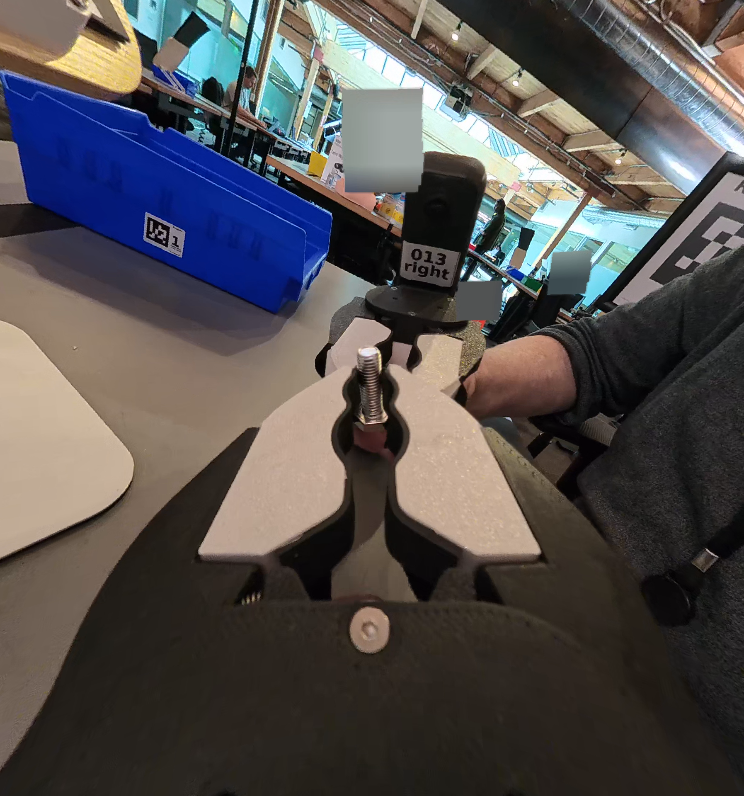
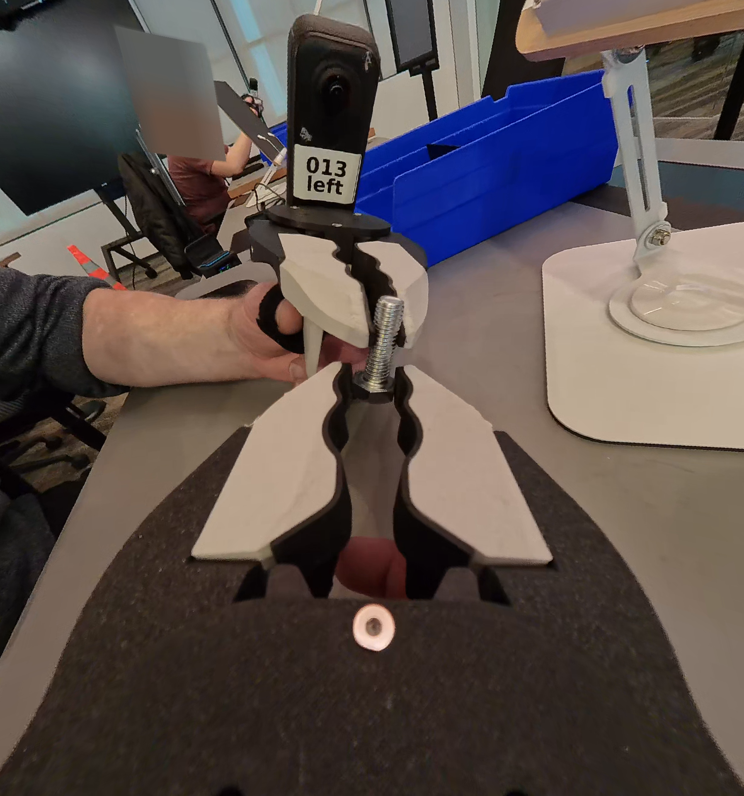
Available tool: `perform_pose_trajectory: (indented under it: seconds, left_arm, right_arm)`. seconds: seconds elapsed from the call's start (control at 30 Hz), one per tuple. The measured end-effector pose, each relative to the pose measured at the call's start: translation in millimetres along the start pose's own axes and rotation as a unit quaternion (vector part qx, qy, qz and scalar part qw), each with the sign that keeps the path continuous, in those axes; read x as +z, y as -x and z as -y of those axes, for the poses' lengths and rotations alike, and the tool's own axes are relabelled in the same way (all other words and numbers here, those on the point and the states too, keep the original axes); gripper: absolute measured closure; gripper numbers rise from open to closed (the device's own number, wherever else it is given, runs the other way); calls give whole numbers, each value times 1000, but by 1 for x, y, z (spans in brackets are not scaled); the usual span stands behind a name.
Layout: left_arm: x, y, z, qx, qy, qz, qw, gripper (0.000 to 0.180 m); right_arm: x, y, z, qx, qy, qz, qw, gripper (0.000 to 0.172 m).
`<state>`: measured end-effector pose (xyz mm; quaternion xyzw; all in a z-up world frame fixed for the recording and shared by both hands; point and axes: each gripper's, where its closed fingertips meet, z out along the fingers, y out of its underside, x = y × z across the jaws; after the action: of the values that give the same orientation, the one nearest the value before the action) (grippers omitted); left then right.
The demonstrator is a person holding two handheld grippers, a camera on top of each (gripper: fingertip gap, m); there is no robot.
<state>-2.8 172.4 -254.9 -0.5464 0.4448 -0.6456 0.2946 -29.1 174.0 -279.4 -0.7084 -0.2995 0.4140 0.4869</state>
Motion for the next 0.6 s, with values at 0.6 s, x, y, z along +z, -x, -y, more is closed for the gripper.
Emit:
perform_pose_trajectory:
  seconds: [0.6]
  left_arm:
    - [4,-3,-4,0,3,2,1000,171]
  right_arm:
    - [-2,4,-1,-3,0,14,1000,153]
